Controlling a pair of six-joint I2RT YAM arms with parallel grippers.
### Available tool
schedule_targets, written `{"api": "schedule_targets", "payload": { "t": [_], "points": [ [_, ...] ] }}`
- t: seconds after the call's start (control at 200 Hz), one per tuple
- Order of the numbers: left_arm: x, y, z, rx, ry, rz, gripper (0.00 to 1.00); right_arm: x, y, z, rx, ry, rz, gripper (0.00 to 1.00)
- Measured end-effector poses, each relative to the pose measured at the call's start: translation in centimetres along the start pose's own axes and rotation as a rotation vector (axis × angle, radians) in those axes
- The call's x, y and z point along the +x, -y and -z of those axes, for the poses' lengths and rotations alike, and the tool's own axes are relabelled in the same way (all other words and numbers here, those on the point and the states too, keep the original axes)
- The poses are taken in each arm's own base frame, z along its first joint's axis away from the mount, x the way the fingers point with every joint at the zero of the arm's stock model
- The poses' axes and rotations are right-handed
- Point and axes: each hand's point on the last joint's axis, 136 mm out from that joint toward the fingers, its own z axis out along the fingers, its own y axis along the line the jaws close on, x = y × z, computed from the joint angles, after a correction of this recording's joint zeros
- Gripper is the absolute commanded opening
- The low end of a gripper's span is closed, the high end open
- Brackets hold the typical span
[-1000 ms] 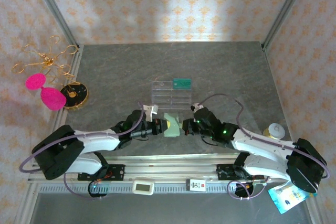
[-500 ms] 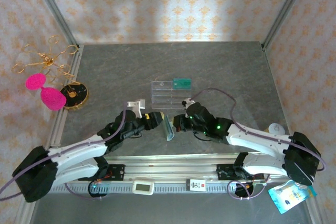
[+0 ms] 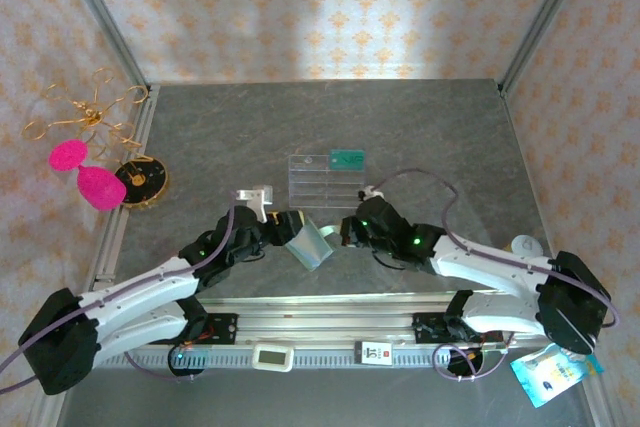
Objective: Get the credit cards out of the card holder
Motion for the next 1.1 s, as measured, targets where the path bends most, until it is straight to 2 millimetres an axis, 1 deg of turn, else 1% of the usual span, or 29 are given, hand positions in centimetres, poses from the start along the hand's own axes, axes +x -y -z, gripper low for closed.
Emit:
{"api": "schedule_targets", "payload": {
  "t": [0.05, 0.12, 0.22, 0.295, 0.405, 0.486, 0.541, 0.641, 0.756, 0.786, 0.831, 0.881, 0.926, 0.996, 1.101],
  "points": [
    [0.7, -0.3, -0.5, -0.005, -0.03, -0.002, 0.46, 0.4, 2.3, -0.2, 0.062, 0.006, -0.025, 0.0],
    [1.7, -0.6, -1.2, -0.012, -0.072, -0.009, 0.44, 1.4, 4.7, -0.5, 0.133, -0.002, -0.049, 0.0],
    [2.9, -0.9, -2.3, -0.017, -0.132, -0.014, 0.37, 2.6, 7.2, -0.9, 0.209, -0.019, -0.068, 0.0],
    [3.6, -0.8, -3.1, -0.011, -0.168, -0.013, 0.32, 3.0, 8.3, -1.1, 0.252, -0.024, -0.077, 0.0],
    [4.1, -0.5, -4.1, -0.001, -0.203, -0.017, 0.29, 3.1, 9.2, -1.4, 0.293, -0.021, -0.074, 0.2],
    [4.4, -0.3, -4.5, 0.004, -0.215, -0.016, 0.28, 2.9, 9.3, -1.4, 0.301, -0.017, -0.063, 0.35],
    [4.4, -0.3, -4.6, 0.009, -0.218, -0.015, 0.28, 2.7, 9.0, -1.2, 0.289, -0.012, -0.043, 0.41],
    [4.4, -0.1, -4.7, 0.02, -0.215, -0.015, 0.28, 1.2, 7.4, -0.2, 0.233, 0.03, -0.027, 0.43],
    [4.3, 0.1, -4.8, 0.028, -0.214, -0.015, 0.28, -1.4, 4.0, 2.0, 0.097, 0.108, 0.004, 0.43],
    [4.3, 0.1, -4.8, 0.031, -0.214, -0.015, 0.29, -2.1, 2.9, 2.6, 0.055, 0.123, 0.015, 0.42],
    [4.3, 0.2, -4.8, 0.032, -0.213, -0.016, 0.29, -2.7, 1.4, 3.1, 0.0, 0.13, 0.037, 0.39],
    [4.3, 0.2, -4.8, 0.031, -0.212, -0.016, 0.29, -3.1, -0.2, 3.4, -0.057, 0.122, 0.055, 0.37],
    [4.1, 0.2, -4.7, 0.029, -0.204, -0.017, 0.31, -3.3, -1.7, 3.2, -0.104, 0.103, 0.077, 0.38],
    [3.6, 0.1, -4.4, 0.018, -0.182, -0.019, 0.36, -3.0, -3.4, 2.3, -0.153, 0.052, 0.099, 0.42],
    [2.1, -0.1, -3.5, -0.003, -0.122, -0.016, 0.48, -1.5, -4.4, -0.1, -0.151, -0.034, 0.137, 0.49]
  ]
}}
